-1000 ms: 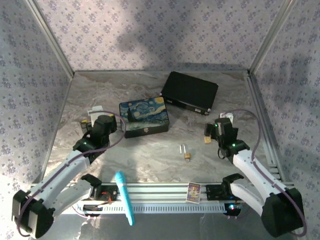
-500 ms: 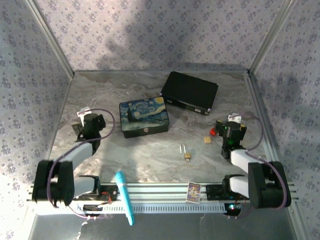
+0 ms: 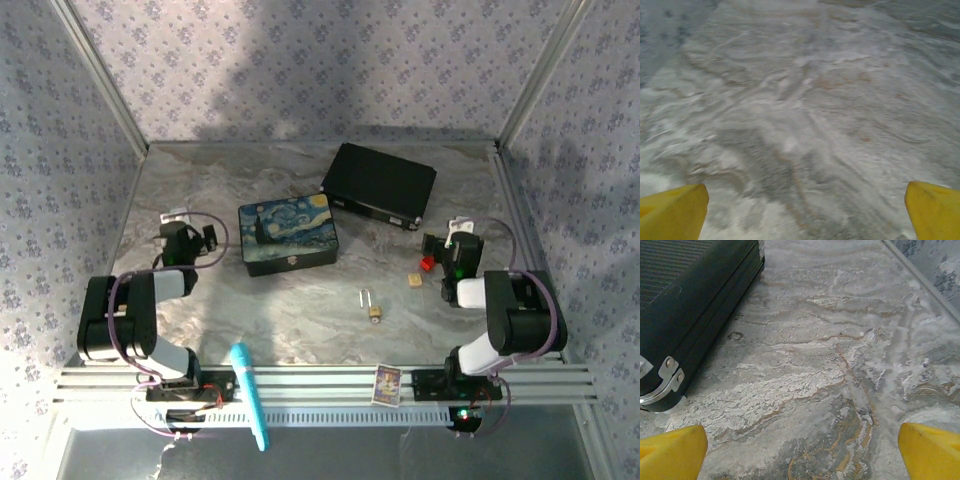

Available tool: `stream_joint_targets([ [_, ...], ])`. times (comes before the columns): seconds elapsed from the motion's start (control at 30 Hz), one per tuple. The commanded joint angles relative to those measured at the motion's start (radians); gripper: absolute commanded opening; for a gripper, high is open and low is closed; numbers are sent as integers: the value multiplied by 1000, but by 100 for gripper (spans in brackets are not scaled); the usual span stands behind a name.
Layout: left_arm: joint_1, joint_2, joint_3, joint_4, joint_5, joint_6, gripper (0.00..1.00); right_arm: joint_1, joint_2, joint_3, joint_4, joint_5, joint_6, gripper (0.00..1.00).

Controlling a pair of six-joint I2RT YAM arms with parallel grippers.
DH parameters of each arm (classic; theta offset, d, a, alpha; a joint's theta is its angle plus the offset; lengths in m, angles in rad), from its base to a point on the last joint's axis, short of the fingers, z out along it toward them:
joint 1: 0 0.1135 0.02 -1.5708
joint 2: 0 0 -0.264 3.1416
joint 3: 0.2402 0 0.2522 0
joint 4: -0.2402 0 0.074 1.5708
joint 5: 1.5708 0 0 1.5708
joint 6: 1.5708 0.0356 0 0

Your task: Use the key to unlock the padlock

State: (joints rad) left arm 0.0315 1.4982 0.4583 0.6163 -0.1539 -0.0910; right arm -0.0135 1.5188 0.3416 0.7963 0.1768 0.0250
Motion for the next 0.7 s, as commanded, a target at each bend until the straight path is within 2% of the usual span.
stream_joint_targets([
  [0.0,1,12,6,90,126,48,100,-5,-4,38,19,-26,-24,99],
  [0.1,0,45,-56,237,149,56,100,-3,0,36,28,-24,-25,99],
  [0.17,6,32,-45,193,146,51,100,-3,-1,39,20,-23,-26,99],
  [0.67,-8,37,-43,193,120,57,100,1,0,44,14,-23,-30,99],
])
